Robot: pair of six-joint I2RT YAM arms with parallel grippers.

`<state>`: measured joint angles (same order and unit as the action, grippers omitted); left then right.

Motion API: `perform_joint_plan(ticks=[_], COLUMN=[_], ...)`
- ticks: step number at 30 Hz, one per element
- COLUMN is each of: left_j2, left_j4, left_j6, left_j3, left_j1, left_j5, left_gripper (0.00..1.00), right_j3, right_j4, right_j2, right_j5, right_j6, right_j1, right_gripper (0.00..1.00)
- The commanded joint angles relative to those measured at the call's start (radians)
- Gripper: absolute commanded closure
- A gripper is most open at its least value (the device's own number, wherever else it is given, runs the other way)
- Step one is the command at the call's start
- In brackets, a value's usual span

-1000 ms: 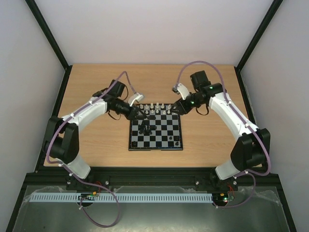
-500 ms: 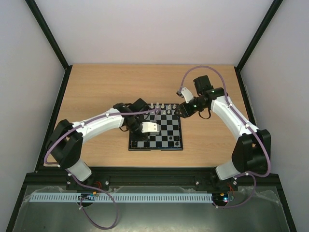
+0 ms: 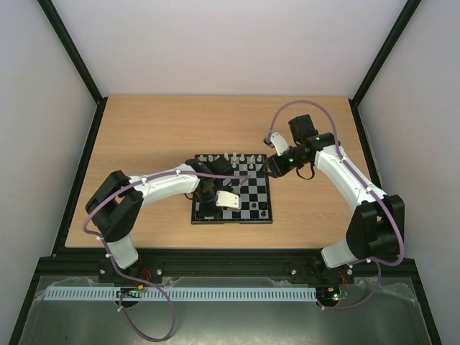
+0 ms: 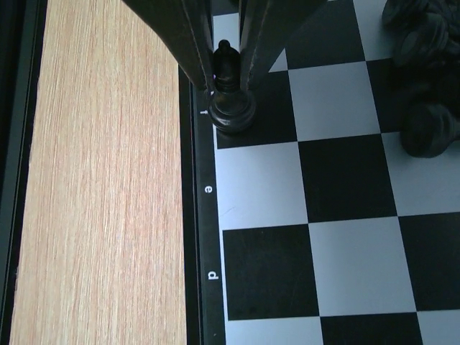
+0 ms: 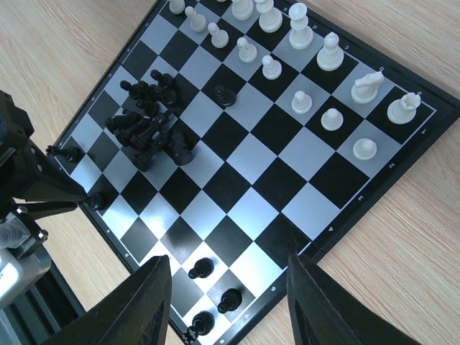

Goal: Set up the chess pieces on the board

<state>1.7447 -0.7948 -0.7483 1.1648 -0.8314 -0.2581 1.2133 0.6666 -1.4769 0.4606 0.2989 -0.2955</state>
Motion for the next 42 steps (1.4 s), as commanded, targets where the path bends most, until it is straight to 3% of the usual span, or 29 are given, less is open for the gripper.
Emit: perform_joint_plan(ticks=[1,13,23,28,35,38,42], left_j2=[0.034,0.048,0.031,-0.044,-0.206,-0.264,-0.294], left_j4=[-0.026,-0.034,-0.039,-0.066,-0.054,0.048,0.251], left_j6=[0.010,0.015,0.039,0.028,0.037,0.142,0.504], left_j3=[0.009,0.016,0.033,0.049,0.068,0.051,-0.011], left_j1=[-0.023,-0.038,-0.037,0.018,0.152,0.209,0.342], left_j5=[0.081,0.141,0.105,0.059,-0.093,-0.154,-0.306], left_gripper=[0.96,0.88,0.63,0.42,0.39,0.39,0.39], right_j3=[-0.014,-0.027,-0.014,0.011,0.064,0.118,0.185], right_j4=[0.010,0.001,0.012,0.022,0.042,0.052,0.061], right_j2=[0.020,0.026,0.027,0.011,-0.056,-0.104,-0.179], right_j5=[0.011,0.023,0.028,0.026,0.055,0.052,-0.008], right_j6=[0.002,0.003,0.005,0.027,0.074,0.100,0.177], right_j1=[0.002,0.003,0.002,0.002,0.002,-0.004,-0.057], right_gripper=[0.55,0.55,0.55,0.55,0.56,0.56,0.56])
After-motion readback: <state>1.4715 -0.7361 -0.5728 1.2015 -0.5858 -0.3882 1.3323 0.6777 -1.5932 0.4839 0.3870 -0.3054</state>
